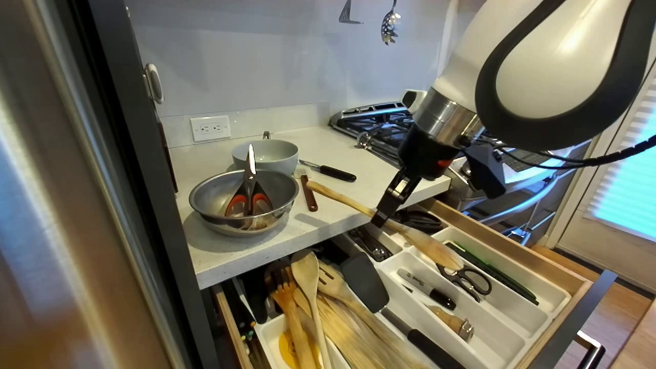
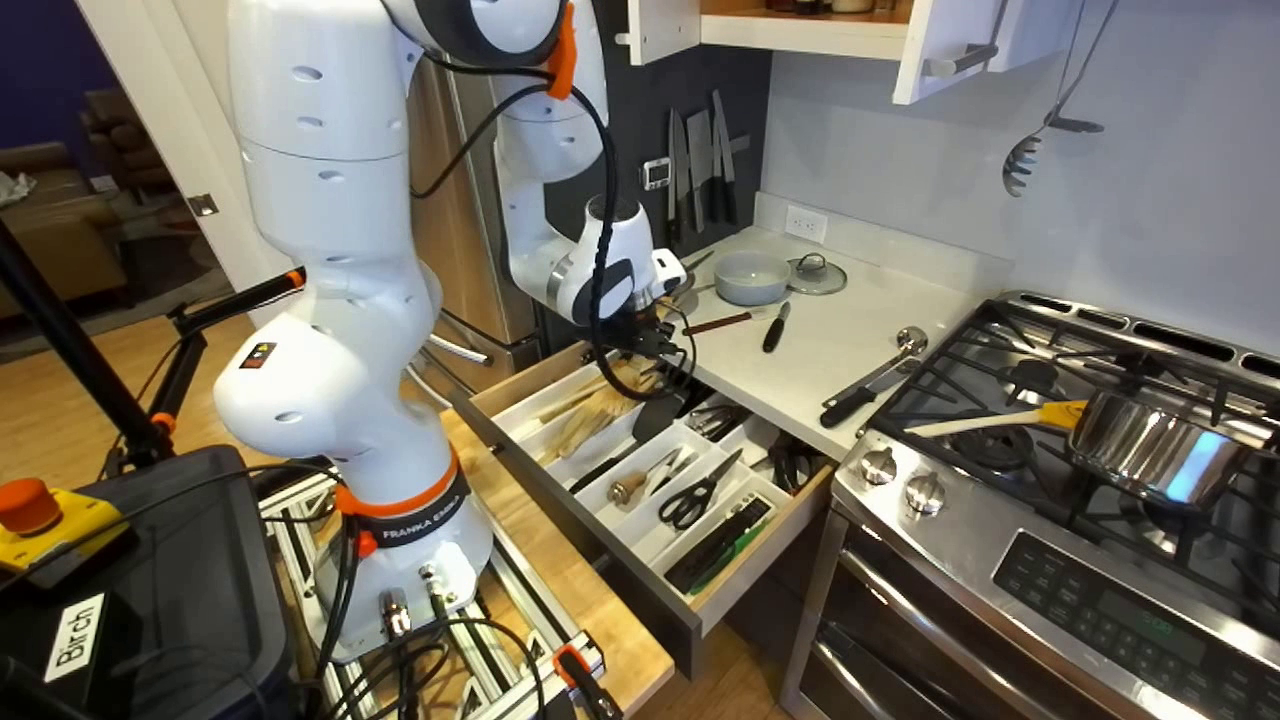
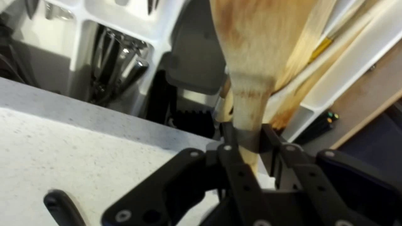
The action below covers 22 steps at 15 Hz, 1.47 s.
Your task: Pick up the wooden spatula from the counter and put it in the drawer
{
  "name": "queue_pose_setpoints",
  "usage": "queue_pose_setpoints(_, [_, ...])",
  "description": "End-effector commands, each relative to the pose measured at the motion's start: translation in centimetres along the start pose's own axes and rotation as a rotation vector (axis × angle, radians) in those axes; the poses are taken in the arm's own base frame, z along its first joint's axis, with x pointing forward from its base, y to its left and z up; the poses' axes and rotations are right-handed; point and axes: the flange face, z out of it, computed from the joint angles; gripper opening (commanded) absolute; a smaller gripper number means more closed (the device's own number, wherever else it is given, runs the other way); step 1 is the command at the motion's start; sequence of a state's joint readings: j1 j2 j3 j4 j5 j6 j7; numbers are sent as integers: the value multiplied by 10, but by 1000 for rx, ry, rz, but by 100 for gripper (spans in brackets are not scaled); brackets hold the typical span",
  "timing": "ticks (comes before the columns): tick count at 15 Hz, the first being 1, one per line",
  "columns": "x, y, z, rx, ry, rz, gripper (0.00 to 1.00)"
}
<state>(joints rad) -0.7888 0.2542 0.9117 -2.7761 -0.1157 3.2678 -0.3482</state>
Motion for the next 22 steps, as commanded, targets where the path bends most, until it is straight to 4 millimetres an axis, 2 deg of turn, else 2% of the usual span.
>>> queue_pose_setpoints(1, [-17, 36, -12, -55, -136, -112, 6])
queue_pose_setpoints(3, [-25, 50, -10, -39, -182, -197, 6])
queue_pose_setpoints(5, [-30, 57, -11, -54, -202, -189, 6])
queue_pose_setpoints(10, [-58, 66, -4, -17, -217, -503, 6])
queue_pose_setpoints(12, [-73, 65, 1, 14, -211, -615, 6])
queue_pose_setpoints(14, [-86, 50, 15, 92, -193, -679, 6])
queue_pose_setpoints(17, [-86, 33, 27, 123, -213, -433, 6])
queue_pose_setpoints(18, [-78, 20, 29, 119, -212, -375, 6])
queue_pose_setpoints(22, [-69, -17, 45, 143, -257, -161, 6])
